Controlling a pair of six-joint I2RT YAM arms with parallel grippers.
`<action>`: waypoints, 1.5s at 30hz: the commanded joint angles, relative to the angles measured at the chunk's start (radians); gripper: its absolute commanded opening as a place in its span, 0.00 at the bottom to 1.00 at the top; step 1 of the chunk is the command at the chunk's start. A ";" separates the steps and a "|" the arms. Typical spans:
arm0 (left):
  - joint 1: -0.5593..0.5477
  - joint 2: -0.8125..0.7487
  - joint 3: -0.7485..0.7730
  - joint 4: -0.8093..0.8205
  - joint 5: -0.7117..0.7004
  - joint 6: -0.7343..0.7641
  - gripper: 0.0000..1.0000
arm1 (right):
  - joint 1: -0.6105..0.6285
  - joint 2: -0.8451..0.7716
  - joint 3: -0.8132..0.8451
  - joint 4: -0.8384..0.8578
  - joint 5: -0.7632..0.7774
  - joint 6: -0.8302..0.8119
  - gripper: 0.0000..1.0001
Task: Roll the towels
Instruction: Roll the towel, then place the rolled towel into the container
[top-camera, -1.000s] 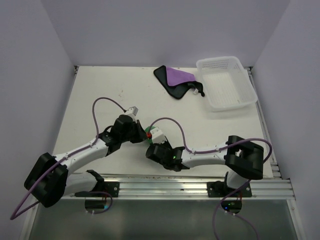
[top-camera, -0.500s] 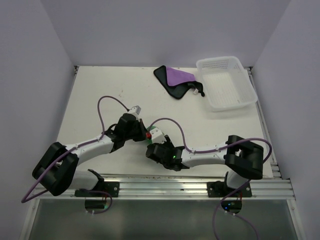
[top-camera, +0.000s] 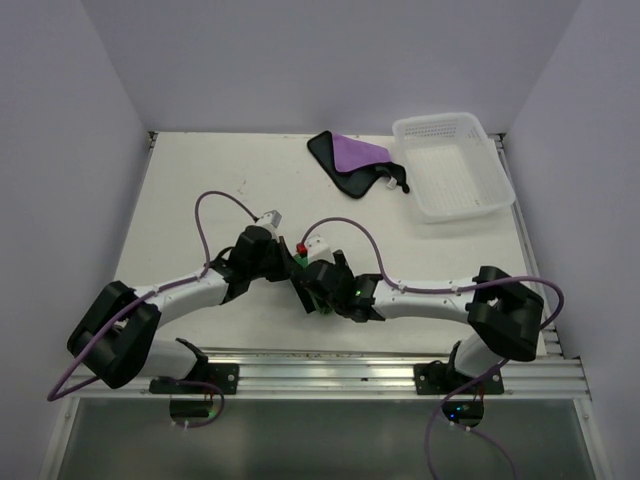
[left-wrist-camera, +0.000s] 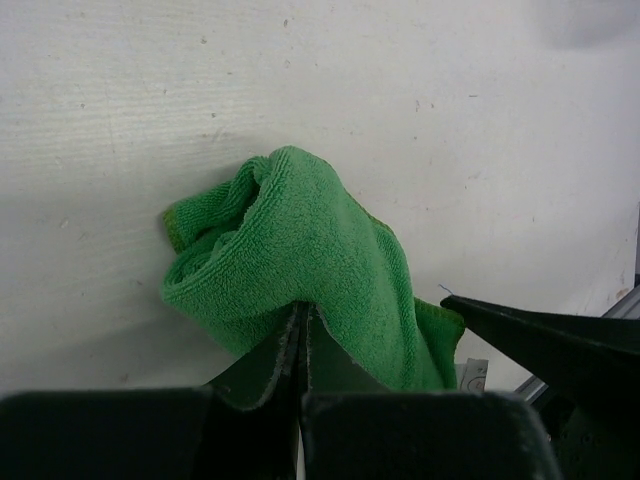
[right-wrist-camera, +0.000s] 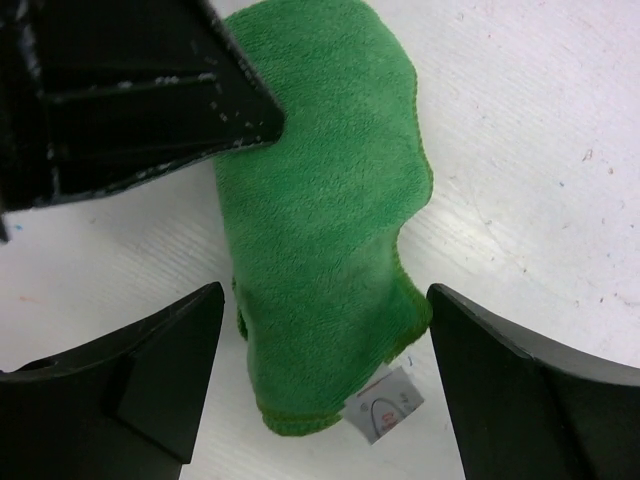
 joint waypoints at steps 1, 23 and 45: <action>0.011 0.010 -0.006 0.023 -0.003 0.026 0.00 | -0.056 -0.003 0.018 0.062 -0.085 -0.022 0.86; 0.020 -0.006 -0.021 -0.006 0.003 0.036 0.00 | -0.096 0.172 0.018 0.155 -0.214 -0.029 0.69; 0.298 -0.069 0.232 -0.265 0.038 0.212 0.11 | -0.098 -0.018 -0.109 0.172 -0.153 -0.003 0.23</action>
